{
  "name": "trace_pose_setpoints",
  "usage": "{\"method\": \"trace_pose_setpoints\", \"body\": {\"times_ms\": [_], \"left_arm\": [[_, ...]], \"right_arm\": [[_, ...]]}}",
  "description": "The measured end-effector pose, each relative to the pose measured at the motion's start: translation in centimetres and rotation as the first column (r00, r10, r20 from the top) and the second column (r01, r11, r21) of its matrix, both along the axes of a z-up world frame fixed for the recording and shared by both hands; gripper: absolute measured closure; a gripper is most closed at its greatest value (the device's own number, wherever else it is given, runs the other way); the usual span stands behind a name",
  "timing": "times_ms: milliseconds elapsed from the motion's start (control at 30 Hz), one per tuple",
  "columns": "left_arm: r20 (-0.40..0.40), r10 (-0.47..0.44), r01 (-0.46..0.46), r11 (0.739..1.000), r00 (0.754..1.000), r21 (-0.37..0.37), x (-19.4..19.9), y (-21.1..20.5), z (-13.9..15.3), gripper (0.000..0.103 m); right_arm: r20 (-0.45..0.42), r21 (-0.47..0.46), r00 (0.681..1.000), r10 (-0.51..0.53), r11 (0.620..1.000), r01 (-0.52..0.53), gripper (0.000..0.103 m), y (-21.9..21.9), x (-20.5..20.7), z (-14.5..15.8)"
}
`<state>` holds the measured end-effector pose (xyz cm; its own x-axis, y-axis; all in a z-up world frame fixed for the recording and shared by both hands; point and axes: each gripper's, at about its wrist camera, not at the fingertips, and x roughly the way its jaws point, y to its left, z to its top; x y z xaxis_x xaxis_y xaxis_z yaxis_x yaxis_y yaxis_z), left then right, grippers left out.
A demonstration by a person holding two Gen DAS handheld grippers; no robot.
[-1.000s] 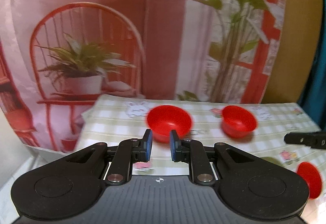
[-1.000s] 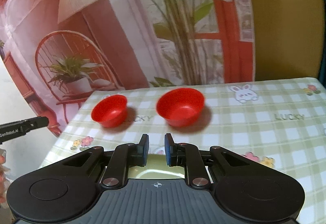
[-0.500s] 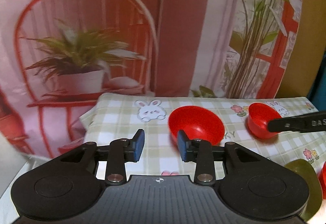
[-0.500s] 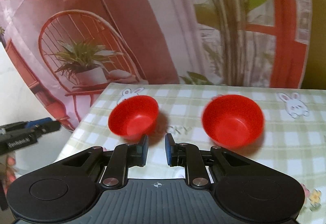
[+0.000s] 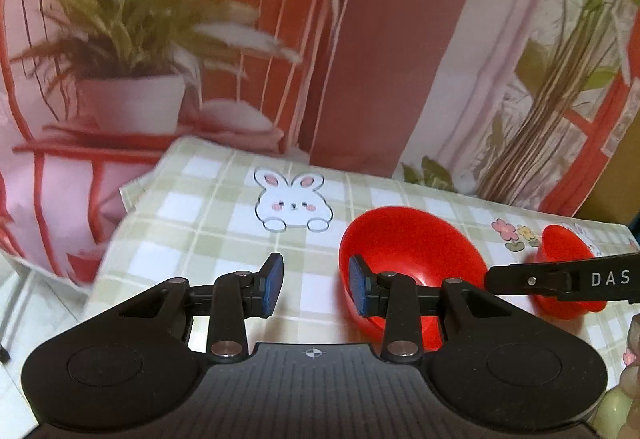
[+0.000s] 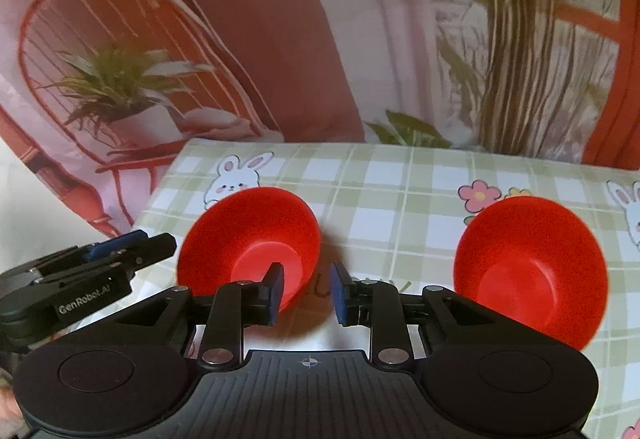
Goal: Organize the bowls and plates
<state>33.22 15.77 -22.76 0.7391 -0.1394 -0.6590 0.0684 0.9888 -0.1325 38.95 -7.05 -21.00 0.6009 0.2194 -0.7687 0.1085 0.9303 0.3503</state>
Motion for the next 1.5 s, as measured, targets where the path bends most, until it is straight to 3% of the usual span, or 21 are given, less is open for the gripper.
{"method": "trace_pose_setpoints", "body": {"times_ms": [233, 467, 567, 933, 1500], "left_arm": [[-0.033, 0.019, -0.020, 0.999, 0.999, -0.030, 1.1, -0.2, -1.4, 0.066], [-0.017, -0.005, 0.004, 0.999, 1.000, -0.049, 0.7, -0.9, -1.4, 0.094], [-0.010, -0.002, 0.001, 0.999, 1.000, -0.039, 0.1, -1.2, -1.3, 0.094], [-0.017, 0.013, -0.013, 1.000, 1.000, 0.002, -3.4, -2.0, 1.0, 0.094], [0.041, -0.037, 0.033, 0.996, 0.999, 0.079, -10.6, -8.6, 5.6, 0.094]], "right_arm": [[-0.068, 0.072, 0.997, -0.046, 0.996, 0.051, 0.078, -0.7, 1.7, -2.2], [-0.071, 0.099, 0.996, -0.054, 0.993, 0.060, 0.089, -0.3, 1.5, -2.9], [-0.064, 0.103, 0.997, -0.049, 0.993, 0.055, 0.095, -0.1, 1.4, -2.8], [-0.062, 0.145, 0.997, -0.048, 0.988, 0.057, 0.096, 0.3, -1.3, -1.4], [0.050, 0.112, 0.996, -0.078, 0.991, 0.072, 0.096, -2.6, -11.2, 4.4]]}}
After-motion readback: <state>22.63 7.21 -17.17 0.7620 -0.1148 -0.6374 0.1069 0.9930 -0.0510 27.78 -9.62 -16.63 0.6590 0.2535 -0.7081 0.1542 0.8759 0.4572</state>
